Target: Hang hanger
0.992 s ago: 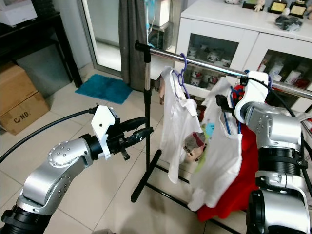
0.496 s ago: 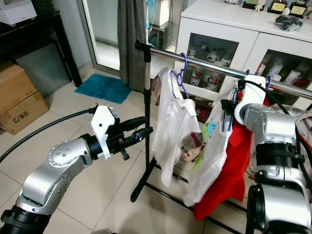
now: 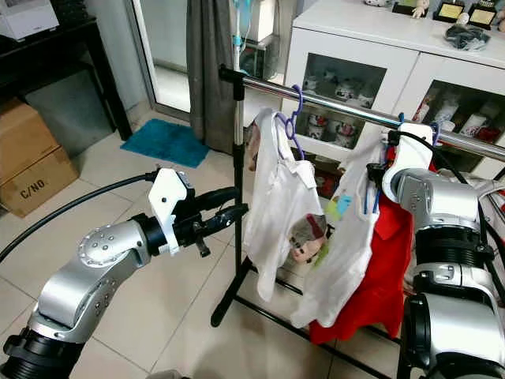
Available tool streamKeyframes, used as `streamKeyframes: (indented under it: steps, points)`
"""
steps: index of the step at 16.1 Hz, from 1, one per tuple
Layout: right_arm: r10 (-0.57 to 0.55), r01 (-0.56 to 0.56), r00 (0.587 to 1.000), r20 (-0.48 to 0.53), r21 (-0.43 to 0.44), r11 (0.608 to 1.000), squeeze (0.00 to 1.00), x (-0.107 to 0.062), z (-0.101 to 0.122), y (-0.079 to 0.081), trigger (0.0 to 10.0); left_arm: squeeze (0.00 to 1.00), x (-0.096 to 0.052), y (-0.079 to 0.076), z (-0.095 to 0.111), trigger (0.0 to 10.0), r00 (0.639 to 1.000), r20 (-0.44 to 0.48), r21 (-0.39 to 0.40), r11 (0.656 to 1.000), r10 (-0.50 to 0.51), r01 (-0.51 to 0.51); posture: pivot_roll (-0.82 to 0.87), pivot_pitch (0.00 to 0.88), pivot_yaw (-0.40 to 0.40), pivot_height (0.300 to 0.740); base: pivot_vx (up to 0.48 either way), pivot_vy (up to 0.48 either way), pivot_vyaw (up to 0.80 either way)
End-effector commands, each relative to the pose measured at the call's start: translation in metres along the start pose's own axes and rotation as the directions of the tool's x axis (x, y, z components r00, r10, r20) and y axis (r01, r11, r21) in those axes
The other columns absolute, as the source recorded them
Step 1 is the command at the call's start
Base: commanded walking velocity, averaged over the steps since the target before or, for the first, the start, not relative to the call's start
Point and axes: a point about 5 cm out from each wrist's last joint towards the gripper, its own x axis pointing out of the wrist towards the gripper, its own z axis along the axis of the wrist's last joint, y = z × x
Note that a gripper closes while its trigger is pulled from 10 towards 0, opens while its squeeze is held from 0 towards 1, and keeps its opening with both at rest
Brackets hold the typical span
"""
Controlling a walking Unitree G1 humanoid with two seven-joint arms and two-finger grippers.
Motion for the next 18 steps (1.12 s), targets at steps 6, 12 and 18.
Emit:
streamKeyframes:
  steps: [6,12,18]
  points:
    - [-0.003,0.003,0.999,0.039,-0.005,1.000,0.00,-0.001,0.009,0.000,0.0,0.00,0.002,-0.001,0.006,10.0,1.000,0.013,0.028,1.000,-0.013,0.013,-0.01,0.000,-0.014,0.740,0.000,0.000,0.00]
    - [0.003,-0.001,0.998,0.068,-0.037,0.999,0.00,-0.002,0.010,0.001,0.0,0.00,0.000,-0.001,0.006,10.0,1.000,0.008,0.035,0.999,-0.014,0.013,-0.01,0.000,-0.010,0.740,0.000,0.000,0.00]
    - [0.127,-0.090,0.970,0.207,-0.177,0.980,0.00,-0.014,0.011,0.009,0.0,0.00,-0.001,0.000,0.005,10.0,1.000,0.007,0.046,0.999,-0.003,0.003,-0.01,0.000,-0.009,0.740,0.000,0.000,0.00]
